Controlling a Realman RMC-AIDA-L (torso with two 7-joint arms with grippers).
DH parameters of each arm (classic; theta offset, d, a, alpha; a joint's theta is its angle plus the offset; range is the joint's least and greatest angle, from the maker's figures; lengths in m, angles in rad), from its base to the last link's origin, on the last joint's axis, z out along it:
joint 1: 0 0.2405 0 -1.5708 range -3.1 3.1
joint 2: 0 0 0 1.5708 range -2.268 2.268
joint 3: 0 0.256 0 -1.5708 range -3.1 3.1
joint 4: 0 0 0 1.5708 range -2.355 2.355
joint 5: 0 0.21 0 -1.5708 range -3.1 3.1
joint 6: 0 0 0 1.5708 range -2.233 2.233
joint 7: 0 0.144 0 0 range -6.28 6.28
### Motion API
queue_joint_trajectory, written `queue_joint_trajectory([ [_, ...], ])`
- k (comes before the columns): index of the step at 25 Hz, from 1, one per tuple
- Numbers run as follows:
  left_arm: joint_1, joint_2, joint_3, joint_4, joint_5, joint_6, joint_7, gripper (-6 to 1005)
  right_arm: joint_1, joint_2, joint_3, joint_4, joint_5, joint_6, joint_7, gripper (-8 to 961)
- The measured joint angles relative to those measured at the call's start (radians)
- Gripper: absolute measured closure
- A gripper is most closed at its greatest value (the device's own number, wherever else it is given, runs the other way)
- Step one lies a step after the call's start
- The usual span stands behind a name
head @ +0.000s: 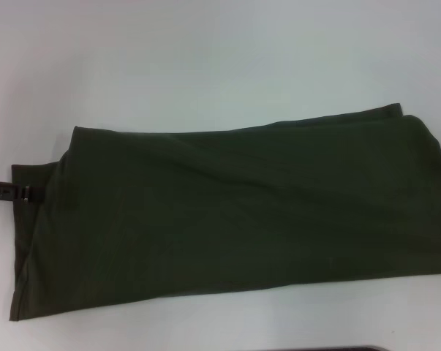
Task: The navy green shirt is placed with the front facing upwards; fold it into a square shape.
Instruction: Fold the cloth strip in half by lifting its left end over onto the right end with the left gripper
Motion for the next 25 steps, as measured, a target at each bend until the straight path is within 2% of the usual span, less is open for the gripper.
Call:
queue_joint_trajectory([
  [25, 0.017, -0.002, 0.008, 0.024, 0.013, -0.028, -0.007, 95, 0.000, -0.002, 0.002, -0.004, 0.002, 0.000, 0.000, 58],
])
